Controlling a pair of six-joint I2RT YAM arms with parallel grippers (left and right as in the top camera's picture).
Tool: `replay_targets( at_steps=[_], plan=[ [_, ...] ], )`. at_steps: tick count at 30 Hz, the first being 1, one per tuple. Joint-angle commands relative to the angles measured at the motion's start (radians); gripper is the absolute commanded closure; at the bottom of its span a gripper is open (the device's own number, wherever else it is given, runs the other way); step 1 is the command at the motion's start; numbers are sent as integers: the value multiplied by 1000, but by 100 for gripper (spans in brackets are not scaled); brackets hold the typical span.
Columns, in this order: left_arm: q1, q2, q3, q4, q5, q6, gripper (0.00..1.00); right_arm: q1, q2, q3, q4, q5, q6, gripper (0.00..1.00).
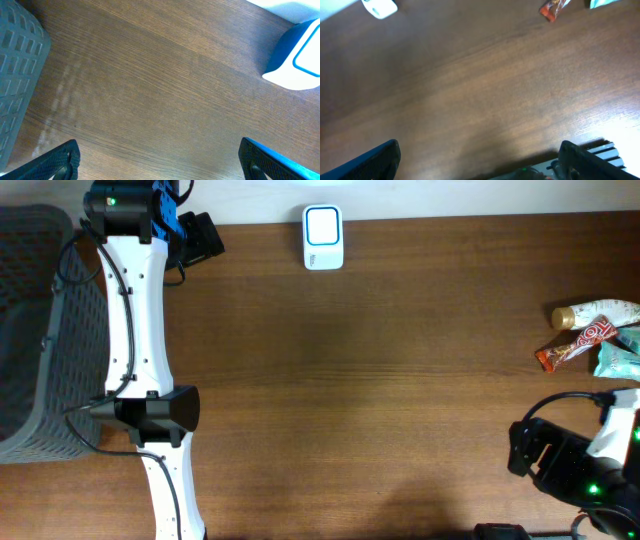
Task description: Scan the item barcode
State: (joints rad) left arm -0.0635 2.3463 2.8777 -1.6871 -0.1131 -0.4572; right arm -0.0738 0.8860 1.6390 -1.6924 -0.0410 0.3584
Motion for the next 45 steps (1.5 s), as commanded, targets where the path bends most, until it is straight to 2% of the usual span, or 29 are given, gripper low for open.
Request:
replay_targets(
  at_steps=[1,4,8,16,24,29,33,39,45],
  plan=[
    [1,-5,3,-1,-11,2,1,9,-33,-96,-3,-18,-29,1],
    [1,-5,3,-1,-11,2,1,9,-115,-232,64,-11,-30,1],
    [1,-5,3,-1,-11,2,1,9,-285,-435,262,-12,-33,1],
    [1,-5,3,-1,-11,2,1,9,-665,-814,653,-60,-161,1],
    [1,-5,3,-1,-11,2,1,9,-882,-1185,1013,-127,-168,1],
    [1,-5,3,-1,-11,2,1,8,-882,-1320,1215,-166,-172,1],
    [1,-5,3,-1,-11,2,1,8,-882,-1390,1345,-189,-280,2],
    [1,-5,3,-1,-11,2,1,8,-882,-1472,1461,-191,-404,1],
    [1,-5,3,-1,-11,2,1,9,-882,-1563,1581,-183,-407,1]
  ],
)
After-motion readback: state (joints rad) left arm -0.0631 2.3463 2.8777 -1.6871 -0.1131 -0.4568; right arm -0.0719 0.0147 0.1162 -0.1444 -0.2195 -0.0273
